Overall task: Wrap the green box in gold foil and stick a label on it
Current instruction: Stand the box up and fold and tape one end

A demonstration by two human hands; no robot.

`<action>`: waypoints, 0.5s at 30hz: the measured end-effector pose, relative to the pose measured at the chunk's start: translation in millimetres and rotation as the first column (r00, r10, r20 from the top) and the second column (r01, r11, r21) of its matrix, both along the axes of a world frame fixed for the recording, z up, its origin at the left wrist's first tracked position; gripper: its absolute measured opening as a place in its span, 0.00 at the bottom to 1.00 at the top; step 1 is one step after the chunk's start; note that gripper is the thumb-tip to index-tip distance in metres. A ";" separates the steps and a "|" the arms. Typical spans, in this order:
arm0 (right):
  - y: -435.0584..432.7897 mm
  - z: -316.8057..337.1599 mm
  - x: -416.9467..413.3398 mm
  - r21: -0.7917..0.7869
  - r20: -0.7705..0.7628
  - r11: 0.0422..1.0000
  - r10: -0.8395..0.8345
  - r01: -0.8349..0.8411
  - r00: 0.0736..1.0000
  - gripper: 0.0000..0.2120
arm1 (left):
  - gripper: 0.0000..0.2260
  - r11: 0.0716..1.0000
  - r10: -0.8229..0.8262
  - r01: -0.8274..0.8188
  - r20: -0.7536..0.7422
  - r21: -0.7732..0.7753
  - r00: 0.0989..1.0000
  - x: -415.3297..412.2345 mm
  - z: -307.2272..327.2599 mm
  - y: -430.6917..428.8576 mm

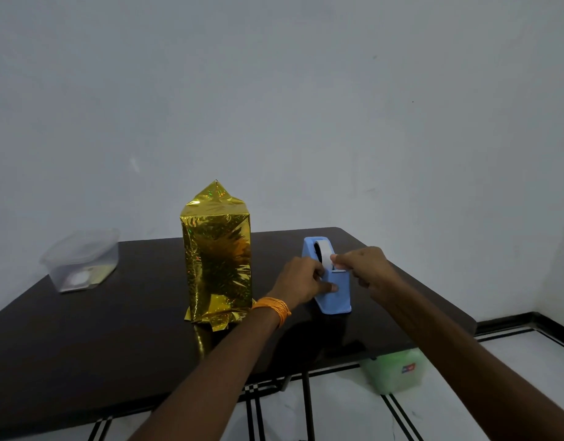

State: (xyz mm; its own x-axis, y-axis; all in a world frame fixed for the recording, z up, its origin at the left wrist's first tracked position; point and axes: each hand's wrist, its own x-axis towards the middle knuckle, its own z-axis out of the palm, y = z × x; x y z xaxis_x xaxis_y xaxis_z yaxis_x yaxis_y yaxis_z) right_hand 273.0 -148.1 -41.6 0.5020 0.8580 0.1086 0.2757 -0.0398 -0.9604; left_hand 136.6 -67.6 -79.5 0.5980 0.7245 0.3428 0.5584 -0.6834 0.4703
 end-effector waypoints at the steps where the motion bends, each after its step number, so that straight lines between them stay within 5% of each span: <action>1: -5.3 -4.8 -0.2 0.004 0.025 1.000 0.001 -0.001 1.000 0.09 | 0.21 1.000 0.001 -0.001 0.003 -0.002 1.000 0.2 -0.2 -0.5; 11: -21.2 -48.0 1.7 0.062 0.190 0.998 -0.042 0.031 0.981 0.11 | 0.23 0.999 -0.003 0.006 0.080 -0.042 0.997 -1.7 -5.4 -3.8; 15: -20.5 -52.2 3.0 -0.002 0.476 0.995 -0.087 0.100 0.875 0.14 | 0.22 0.998 -0.003 0.008 0.088 -0.059 0.996 -1.1 -4.9 -6.8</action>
